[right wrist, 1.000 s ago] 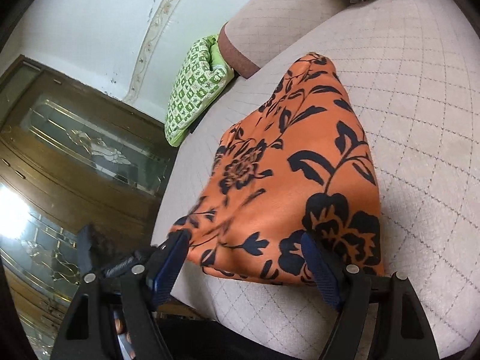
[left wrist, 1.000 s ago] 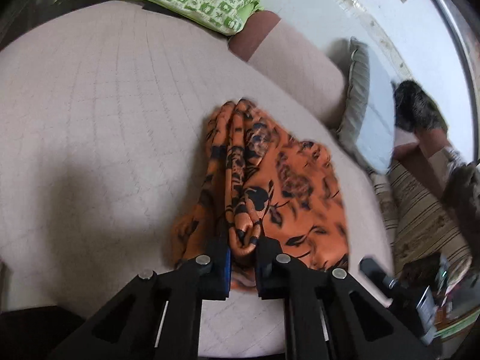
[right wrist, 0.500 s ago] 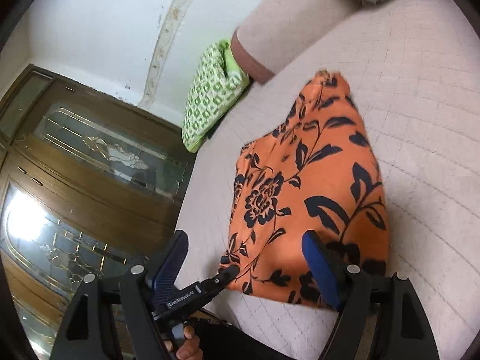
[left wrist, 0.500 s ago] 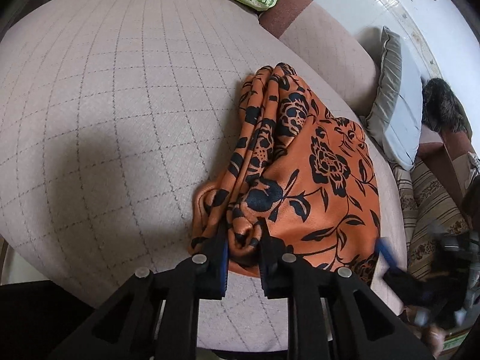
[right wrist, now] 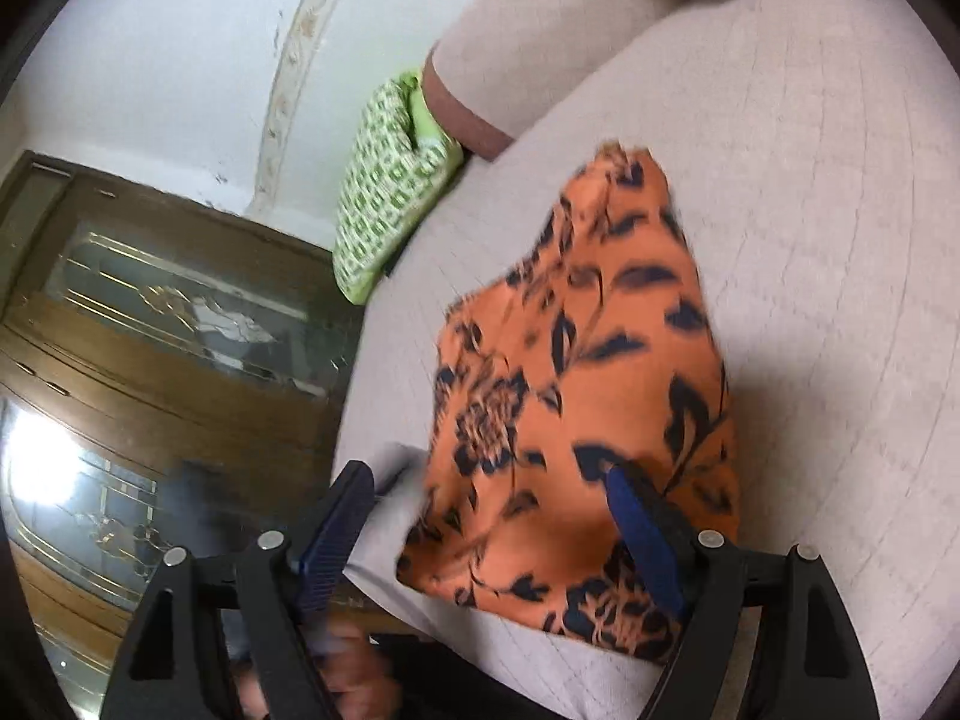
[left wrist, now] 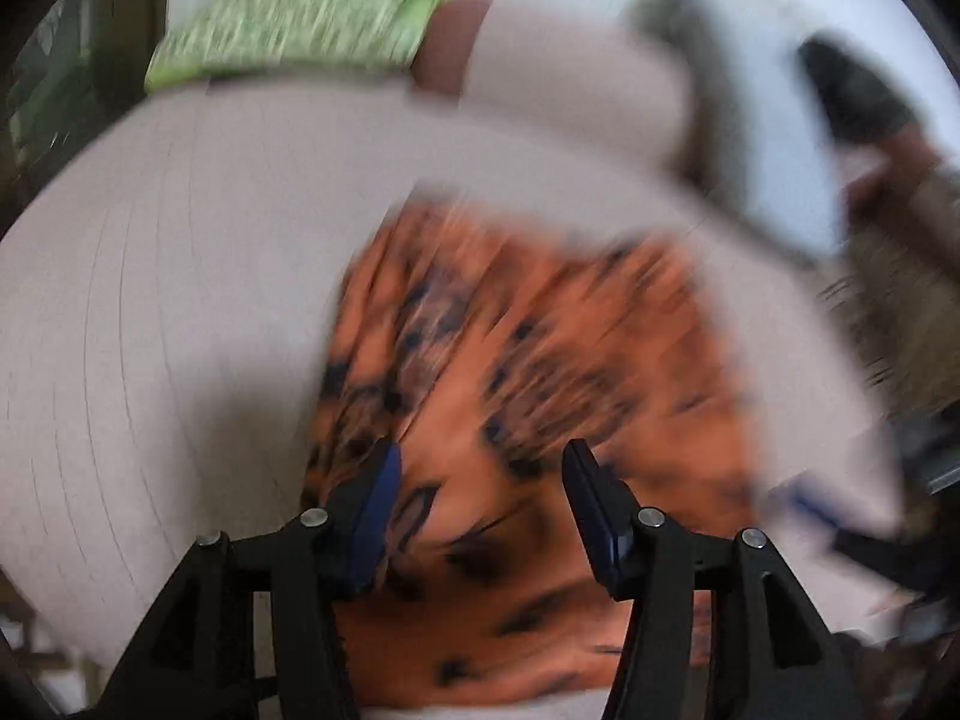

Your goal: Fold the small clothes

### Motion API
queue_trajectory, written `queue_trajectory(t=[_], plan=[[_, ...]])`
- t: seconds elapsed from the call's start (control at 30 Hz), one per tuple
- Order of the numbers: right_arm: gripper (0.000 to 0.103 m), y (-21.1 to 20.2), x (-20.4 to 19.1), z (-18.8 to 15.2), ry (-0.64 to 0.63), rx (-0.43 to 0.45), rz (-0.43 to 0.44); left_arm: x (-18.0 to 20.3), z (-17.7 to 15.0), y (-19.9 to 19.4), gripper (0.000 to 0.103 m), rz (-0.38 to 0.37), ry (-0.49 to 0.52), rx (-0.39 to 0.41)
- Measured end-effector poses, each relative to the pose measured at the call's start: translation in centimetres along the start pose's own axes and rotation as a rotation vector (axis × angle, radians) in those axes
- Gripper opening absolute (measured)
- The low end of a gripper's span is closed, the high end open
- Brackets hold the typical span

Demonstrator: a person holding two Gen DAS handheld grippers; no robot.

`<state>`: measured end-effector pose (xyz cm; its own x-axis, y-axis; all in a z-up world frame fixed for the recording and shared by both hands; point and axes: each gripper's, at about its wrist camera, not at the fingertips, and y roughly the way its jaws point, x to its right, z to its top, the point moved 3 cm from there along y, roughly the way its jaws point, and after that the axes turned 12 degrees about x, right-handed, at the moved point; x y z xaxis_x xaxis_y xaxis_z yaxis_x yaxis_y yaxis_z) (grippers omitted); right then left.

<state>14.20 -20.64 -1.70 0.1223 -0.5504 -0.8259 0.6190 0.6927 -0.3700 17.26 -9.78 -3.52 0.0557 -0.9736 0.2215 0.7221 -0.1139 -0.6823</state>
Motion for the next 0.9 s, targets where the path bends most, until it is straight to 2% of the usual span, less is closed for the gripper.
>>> queue_trajectory(t=[0.07,0.1,0.17,0.2,0.27,0.33,0.4,0.47,0.5,0.57,0.6,0.63,0.67,0.77,0.83,0.87,0.9], plan=[[0.085,2.2,2.1,0.0,0.071,-0.092,0.026,-0.2,-0.5,0.2,0.058,0.005,0.015,0.04],[0.085,3.0,3.8,-0.1,0.11,-0.118,-0.002,0.0,-0.4,0.1,0.058,0.002,0.032,0.036],[0.084,2.5,3.9,0.4,0.143,-0.095,0.031,-0.2,-0.5,0.0,0.059,-0.011,0.046,0.042],[0.084,1.7,3.1,0.9,0.103,-0.09,0.026,-0.4,-0.5,0.0,0.059,-0.017,0.037,0.043],[0.084,0.0,2.3,1.3,0.02,-0.043,-0.022,-0.4,-0.5,0.0,0.059,-0.026,0.029,0.042],[0.085,-1.4,3.2,1.4,0.032,-0.019,-0.062,-0.6,-0.6,0.0,0.059,-0.024,0.038,0.044],[0.086,-1.0,6.1,0.6,0.128,-0.066,-0.123,-0.3,-0.6,0.2,0.059,-0.018,0.044,0.043],[0.087,0.0,7.6,-1.0,0.188,-0.134,-0.126,-0.2,-0.4,0.5,0.059,-0.019,0.039,0.043],[0.086,0.3,7.3,-1.5,0.166,-0.147,-0.116,-0.3,-0.4,0.1,0.059,-0.024,0.038,0.045],[0.064,0.5,5.7,-1.8,0.095,-0.164,-0.126,-0.3,-0.5,0.0,0.059,-0.023,0.047,0.052],[0.042,0.3,5.2,-1.8,0.08,-0.156,-0.145,-0.3,-0.5,0.0,0.059,-0.023,0.05,0.055],[0.037,0.1,4.8,-1.6,0.062,-0.151,-0.147,-0.4,-0.6,-0.1,0.059,-0.024,0.05,0.056],[0.036,-0.1,4.5,-1.5,0.036,-0.154,-0.165,-0.3,-0.6,-0.1,0.059,-0.024,0.05,0.058],[0.035,1.0,6.9,-2.8,0.07,-0.191,-0.233,-0.1,-0.9,-0.1,0.061,-0.017,0.062,0.055],[0.039,0.6,7.6,-2.6,0.132,-0.195,-0.199,0.0,-1.0,-0.2,0.061,-0.008,0.075,0.061],[0.044,0.4,6.8,-2.3,0.115,-0.196,-0.199,0.1,-1.0,-0.3,0.061,-0.005,0.078,0.066],[0.06,0.2,6.1,-1.8,0.099,-0.192,-0.194,0.1,-1.0,-0.3,0.061,-0.007,0.077,0.066]])
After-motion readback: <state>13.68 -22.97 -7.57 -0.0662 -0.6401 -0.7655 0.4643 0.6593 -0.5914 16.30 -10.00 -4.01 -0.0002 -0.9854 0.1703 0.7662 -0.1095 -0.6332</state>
